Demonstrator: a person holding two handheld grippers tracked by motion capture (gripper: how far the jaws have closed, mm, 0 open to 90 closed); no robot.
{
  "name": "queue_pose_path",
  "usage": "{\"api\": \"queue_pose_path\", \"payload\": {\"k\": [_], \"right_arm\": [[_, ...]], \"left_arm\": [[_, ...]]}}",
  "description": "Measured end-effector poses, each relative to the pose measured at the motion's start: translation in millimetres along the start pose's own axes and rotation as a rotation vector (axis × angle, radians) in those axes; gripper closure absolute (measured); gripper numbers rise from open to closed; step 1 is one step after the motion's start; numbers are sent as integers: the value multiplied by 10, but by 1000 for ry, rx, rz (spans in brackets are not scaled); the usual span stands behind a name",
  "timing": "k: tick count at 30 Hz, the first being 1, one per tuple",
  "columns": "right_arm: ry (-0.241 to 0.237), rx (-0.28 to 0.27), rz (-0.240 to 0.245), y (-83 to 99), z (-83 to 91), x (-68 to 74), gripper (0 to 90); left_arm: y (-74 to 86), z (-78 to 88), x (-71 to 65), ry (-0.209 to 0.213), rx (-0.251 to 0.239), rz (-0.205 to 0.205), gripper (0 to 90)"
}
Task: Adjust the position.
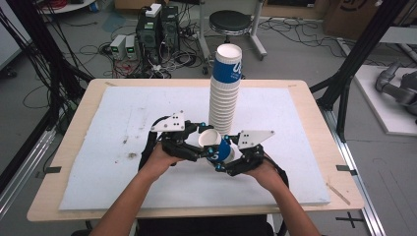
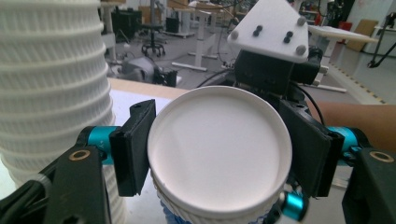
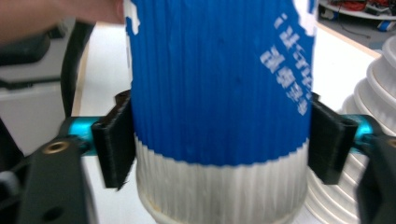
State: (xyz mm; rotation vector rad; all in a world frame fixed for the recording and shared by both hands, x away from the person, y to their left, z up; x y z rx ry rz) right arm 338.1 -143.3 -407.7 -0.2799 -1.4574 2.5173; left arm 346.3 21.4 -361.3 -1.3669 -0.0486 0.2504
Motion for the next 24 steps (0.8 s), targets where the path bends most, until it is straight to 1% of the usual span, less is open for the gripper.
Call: {"api": "queue_pose_path", "payload": {"k": [1, 2, 3, 4, 5, 6, 7, 8, 9, 10, 13, 14, 16, 17, 18, 19, 21, 22, 23, 24], "right_arm": [[0, 0, 0, 0, 0, 0, 256], [13, 41, 32, 4, 11, 5, 259], [13, 41, 32, 4, 11, 5, 259], [21, 69, 49, 6, 15, 6, 259], [32, 100, 64, 9, 17, 5, 260], [41, 118, 79, 13, 16, 0, 260], [77, 181, 108, 43, 12, -9, 260], [77, 181, 108, 43, 12, -9, 260], [79, 195, 112, 57, 4, -18, 259], [65, 199, 98, 72, -11, -9, 259], [43, 202, 111, 72, -37, 14, 259], [43, 202, 111, 72, -37, 14, 259], [21, 191, 112, 60, -45, 37, 258], [5, 177, 109, 44, -39, 54, 258], [5, 169, 109, 37, -35, 52, 258], [5, 169, 109, 37, -35, 52, 258], [-2, 170, 104, 44, -30, 55, 256], [-5, 160, 93, 49, -32, 56, 228], [-5, 160, 93, 49, -32, 56, 228], [1, 145, 93, 43, -32, 44, 215]], "left_arm": [[12, 0, 1, 4, 9, 7, 308], [24, -3, 0, 7, 25, 10, 300], [34, -5, -3, 1, 40, 0, 300], [40, -10, -5, -22, 59, -17, 271], [41, -6, -1, -37, 71, -24, 198], [36, 7, 5, -41, 77, -26, 168], [26, 16, 3, -38, 75, -24, 168], [19, 20, 1, -38, 78, -25, 168], [16, 19, 3, -37, 90, -30, 169], [16, 11, 5, -38, 98, -30, 168], [42, -45, 10, -28, 142, -37, 168], [56, -65, 6, -15, 157, -38, 168], [95, -100, 0, 6, 188, -42, 173], [110, -111, -5, 17, 204, -49, 224], [126, -115, -11, 37, 217, -50, 275], [129, -117, -18, 57, 217, -50, 275], [130, -115, -9, 62, 214, -34, 299], [131, -111, 0, 66, 212, -27, 302], [129, -107, 8, 68, 199, -18, 302], [125, -95, 18, 67, 184, -12, 302]]}}
Point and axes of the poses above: each handheld gripper's, and its own axes: z roughly backward along the jaws, y roughly out of its underside, x roughly to its left, the point moved 5 cm from there along -z, roughly forward along the jaws, and after that the axes turned 3 degrees about x, right-handed, at the moved point
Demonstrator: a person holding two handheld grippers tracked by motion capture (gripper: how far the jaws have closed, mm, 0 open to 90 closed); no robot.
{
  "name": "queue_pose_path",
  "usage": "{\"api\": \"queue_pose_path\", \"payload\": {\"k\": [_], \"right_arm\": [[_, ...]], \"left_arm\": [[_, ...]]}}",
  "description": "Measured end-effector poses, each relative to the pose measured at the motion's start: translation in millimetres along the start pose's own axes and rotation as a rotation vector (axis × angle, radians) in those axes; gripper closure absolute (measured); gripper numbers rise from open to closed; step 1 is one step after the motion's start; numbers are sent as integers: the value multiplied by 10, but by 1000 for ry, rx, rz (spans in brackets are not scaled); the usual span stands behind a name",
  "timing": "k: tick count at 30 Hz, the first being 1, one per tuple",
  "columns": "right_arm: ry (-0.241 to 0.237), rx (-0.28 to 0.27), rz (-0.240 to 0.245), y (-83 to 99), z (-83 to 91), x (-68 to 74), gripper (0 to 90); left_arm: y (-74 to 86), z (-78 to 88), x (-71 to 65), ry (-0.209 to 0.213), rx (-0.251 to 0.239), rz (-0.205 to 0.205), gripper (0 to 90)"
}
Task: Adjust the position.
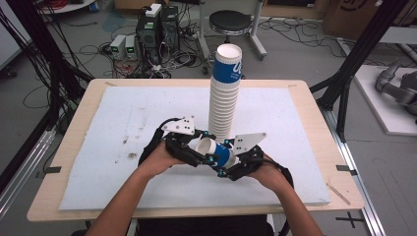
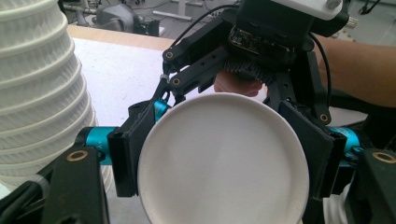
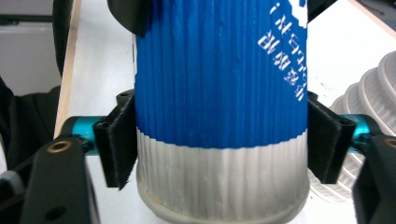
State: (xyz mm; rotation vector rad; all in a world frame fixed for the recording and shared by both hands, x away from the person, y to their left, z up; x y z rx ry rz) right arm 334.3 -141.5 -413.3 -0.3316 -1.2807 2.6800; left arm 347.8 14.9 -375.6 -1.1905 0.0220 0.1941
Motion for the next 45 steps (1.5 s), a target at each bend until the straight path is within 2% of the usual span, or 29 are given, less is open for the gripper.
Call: {"api": "queue_pose_path", "payload": {"k": [2, 3, 4, 8, 11, 12, 17, 19, 20, 21, 22, 23, 24, 26, 29, 30, 31, 33, 34, 36, 37, 39, 40, 43, 45], "right_arm": [[9, -68, -57, -20, 33, -22, 177], [4, -87, -72, -26, 57, -34, 171], [-1, -99, -75, -30, 82, -40, 165], [-14, -128, -86, -23, 135, -54, 164], [-41, -153, -124, -1, 98, -46, 144], [-52, -167, -132, -4, 86, -40, 146], [-62, -183, -99, -13, 111, -36, 199], [-59, -179, -94, -10, 119, -36, 208], [-58, -159, -89, 3, 119, -40, 225], [-58, -145, -79, 10, 112, -39, 230], [-40, -122, -65, 17, 108, -42, 231], [-27, -95, -52, 27, 103, -44, 231], [-14, -67, -40, 39, 98, -47, 232], [-6, -34, -38, 55, 91, -41, 232], [-13, -24, -42, 54, 87, -40, 231], [-13, -24, -42, 54, 87, -40, 231], [-20, 2, -34, 58, 69, -25, 229], [-28, 9, -33, 59, 59, -19, 229], [-54, 7, -46, 56, 47, -1, 228], [-56, 8, -41, 56, 44, 1, 229], [-57, 8, -38, 55, 46, 2, 229], [-65, 7, -33, 59, 59, 3, 229], [-67, 3, -33, 60, 62, 2, 230], [-75, -1, -37, 56, 67, 12, 230], [-79, -5, -38, 52, 69, 17, 228]], "left_arm": [[-5, 50, 22, -10, -41, 8, 304], [-5, 50, 22, -10, -41, 8, 304], [-5, 66, 19, -4, -62, 14, 304], [2, 131, 20, 11, -146, -9, 305], [-32, 150, -21, 45, -234, -22, 307], [-32, 150, -21, 45, -234, -22, 307], [-16, 131, -20, 61, -216, -6, 307], [-8, 124, -18, 64, -206, 7, 307], [-1, 118, -16, 60, -194, 12, 303], [20, 102, -21, 34, -156, 1, 296], [20, 102, -21, 34, -156, 1, 267], [26, 99, -18, 0, -138, -21, 200], [30, 120, 2, -38, -112, -12, 165], [32, 145, 9, -52, -90, -19, 165], [48, 132, 6, -50, -49, -31, 165], [60, 116, 1, -44, -35, -31, 165], [92, 82, 9, -32, 0, -31, 168], [102, 70, 8, -18, 2, -26, 168], [107, 62, 5, -5, 2, -22, 168], [111, 54, -4, 7, 4, -16, 172], [114, 55, -9, 20, 8, -15, 190], [119, 65, -15, 44, 12, -18, 288], [122, 73, -18, 58, 12, -19, 298], [134, 86, -7, 77, 12, 20, 304], [146, 89, -1, 85, 3, 24, 312]]}}
Point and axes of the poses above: each handheld gripper's, and its own axes: z roughly backward along the jaws, y roughly out of its underside, x roughly to its left, the point moved 5 cm from there along -z, roughly forward along the jaws, and after that the axes turned 3 degrees about x, right-handed, at the moved point
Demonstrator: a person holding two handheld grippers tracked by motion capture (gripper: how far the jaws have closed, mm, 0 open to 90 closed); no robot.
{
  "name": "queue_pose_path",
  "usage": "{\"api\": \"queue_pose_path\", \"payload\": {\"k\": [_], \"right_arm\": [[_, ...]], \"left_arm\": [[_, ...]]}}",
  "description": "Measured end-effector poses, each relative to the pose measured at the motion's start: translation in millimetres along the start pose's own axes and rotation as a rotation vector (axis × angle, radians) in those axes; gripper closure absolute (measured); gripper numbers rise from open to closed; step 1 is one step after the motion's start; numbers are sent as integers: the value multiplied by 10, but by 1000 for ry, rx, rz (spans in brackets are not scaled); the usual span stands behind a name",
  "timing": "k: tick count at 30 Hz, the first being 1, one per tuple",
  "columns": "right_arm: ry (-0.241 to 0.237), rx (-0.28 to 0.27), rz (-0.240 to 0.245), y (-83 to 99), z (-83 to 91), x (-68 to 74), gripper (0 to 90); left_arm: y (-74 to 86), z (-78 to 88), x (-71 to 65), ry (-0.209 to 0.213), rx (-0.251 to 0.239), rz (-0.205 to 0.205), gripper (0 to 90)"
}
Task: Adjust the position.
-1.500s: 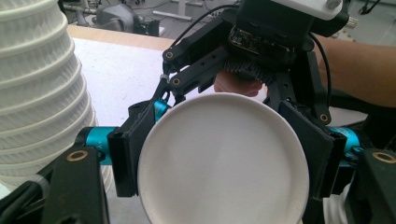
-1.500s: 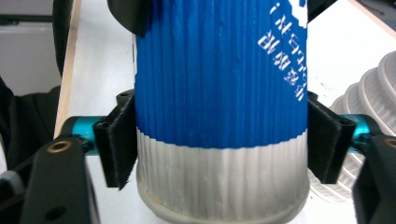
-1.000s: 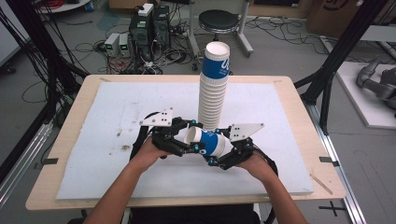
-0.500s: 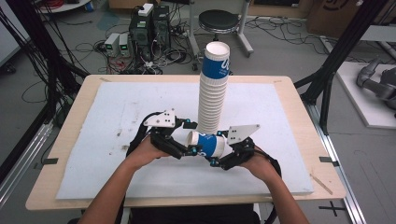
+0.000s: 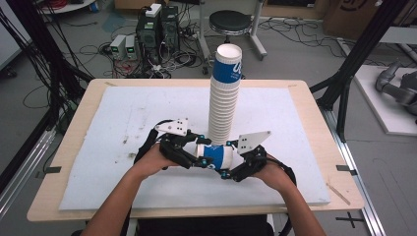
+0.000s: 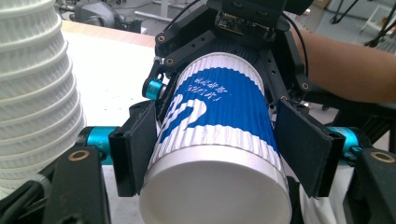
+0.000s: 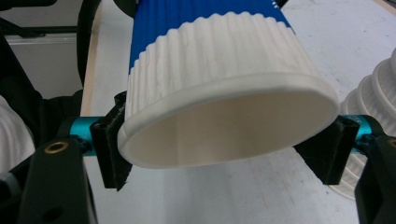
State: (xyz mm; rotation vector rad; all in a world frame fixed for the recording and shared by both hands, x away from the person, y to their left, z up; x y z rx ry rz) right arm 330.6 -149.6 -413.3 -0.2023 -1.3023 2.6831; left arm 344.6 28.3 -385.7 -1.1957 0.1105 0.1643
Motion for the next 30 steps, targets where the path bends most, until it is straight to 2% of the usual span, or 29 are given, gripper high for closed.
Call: {"api": "queue_pose_path", "payload": {"k": [2, 5, 6, 7, 8, 13, 14, 15, 16, 17, 19, 26, 30], "right_arm": [[-1, -1, 2, -2, 0, 1, 219], [5, -74, -39, -30, 11, -16, 164], [3, -99, -85, -39, 20, -21, 158], [-8, -124, -113, -47, 34, -39, 158], [-8, -124, -113, -47, 34, -39, 158], [-34, -190, -157, -58, 84, -54, 147], [-37, -208, -164, -60, 98, -55, 147], [-46, -249, -179, -71, 145, -66, 149], [-46, -249, -179, -71, 145, -66, 149], [-51, -295, -186, -89, 208, -86, 194], [-54, -304, -182, -92, 234, -89, 203], [-69, -285, -175, -75, 240, -88, 254], [-68, -271, -165, -76, 257, -88, 267]], "left_arm": [[14, 9, 1, 2, -25, 1, 313], [19, 49, 20, 9, -98, 34, 313], [19, 73, 30, -5, -128, 34, 315], [19, 73, 30, -5, -128, 34, 315], [13, 81, 32, -5, -146, 30, 315], [-38, 115, 9, -7, -244, 15, 321], [-34, 118, 11, -6, -248, 14, 320], [-21, 119, 15, -4, -238, 12, 320], [-3, 111, 15, -5, -227, 12, 320], [31, 98, 17, -6, -215, 15, 322], [37, 95, 15, -5, -219, 14, 323], [64, 88, 11, -1, -214, 15, 331], [66, 75, 4, -17, -207, 28, 317]]}}
Point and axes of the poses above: each handheld gripper's, and its own axes: z roughly backward along the jaws, y roughly out of its underside, x roughly to its left, the point moved 5 cm from there along -z, roughly forward along the jaws, and after that the axes turned 3 degrees about x, right-handed, at the moved point
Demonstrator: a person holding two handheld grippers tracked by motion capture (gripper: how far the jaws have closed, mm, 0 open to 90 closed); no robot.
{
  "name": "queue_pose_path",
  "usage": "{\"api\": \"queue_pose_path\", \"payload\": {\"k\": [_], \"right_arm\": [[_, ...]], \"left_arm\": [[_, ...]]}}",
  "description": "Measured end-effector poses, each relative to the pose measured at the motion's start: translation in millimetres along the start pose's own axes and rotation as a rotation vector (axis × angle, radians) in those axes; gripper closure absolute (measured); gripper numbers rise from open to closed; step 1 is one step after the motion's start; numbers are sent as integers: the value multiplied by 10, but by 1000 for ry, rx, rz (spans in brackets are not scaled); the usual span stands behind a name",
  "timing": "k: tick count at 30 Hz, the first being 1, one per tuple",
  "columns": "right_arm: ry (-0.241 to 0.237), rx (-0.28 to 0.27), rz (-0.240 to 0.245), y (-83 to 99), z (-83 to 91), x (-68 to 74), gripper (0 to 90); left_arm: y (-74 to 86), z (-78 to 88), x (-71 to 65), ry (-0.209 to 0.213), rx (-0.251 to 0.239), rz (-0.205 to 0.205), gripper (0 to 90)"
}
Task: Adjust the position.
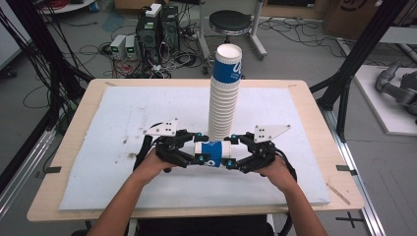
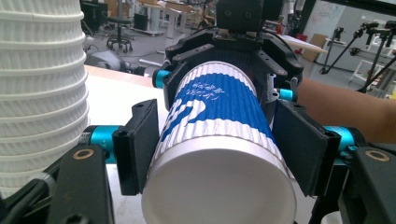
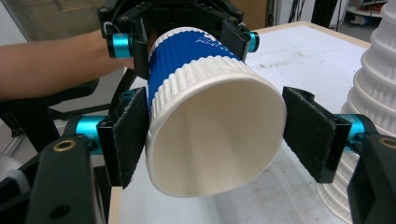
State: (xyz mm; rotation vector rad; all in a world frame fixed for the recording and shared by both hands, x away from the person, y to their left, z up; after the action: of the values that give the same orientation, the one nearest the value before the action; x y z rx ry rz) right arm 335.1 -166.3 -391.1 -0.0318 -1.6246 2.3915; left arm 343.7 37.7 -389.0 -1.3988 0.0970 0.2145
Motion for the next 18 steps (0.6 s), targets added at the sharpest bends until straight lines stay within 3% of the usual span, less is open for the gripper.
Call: {"api": "queue_pose_path", "payload": {"k": [1, 3, 4, 5, 7, 12, 15, 18], "right_arm": [[2, 8, 5, -3, 11, 4, 278], [10, 13, 10, -6, 17, 0, 280], [43, 62, 37, -4, 28, -6, 280], [43, 62, 37, -4, 28, -6, 280], [58, 104, 59, -6, 24, -6, 285], [52, 116, 47, 11, -26, -29, 289], [42, 117, 64, -13, -39, 11, 291], [36, 116, 72, -41, -45, 34, 289]], "left_arm": [[3, -3, 6, -29, 13, -7, 215], [12, 9, 17, -90, 68, -33, 183], [17, 17, 13, -106, 92, -50, 182], [22, 26, 8, -111, 119, -66, 182], [52, 13, 9, -96, 149, -54, 182], [188, -130, -8, -83, 272, -75, 182], [237, -199, -15, -67, 310, -94, 190], [253, -206, -14, -38, 314, -100, 268]]}}
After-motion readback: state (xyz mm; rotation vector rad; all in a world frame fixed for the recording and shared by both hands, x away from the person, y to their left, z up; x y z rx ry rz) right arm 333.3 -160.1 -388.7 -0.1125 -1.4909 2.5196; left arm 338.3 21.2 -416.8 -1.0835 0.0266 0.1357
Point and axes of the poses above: each handheld gripper's, and its own axes: z roughly backward along the jaws, y roughly out of its underside, x roughly to its left, the point moved 5 cm from there along -z, roughly forward along the jaws, and after that the axes turned 3 degrees about x, right-handed, at the moved point
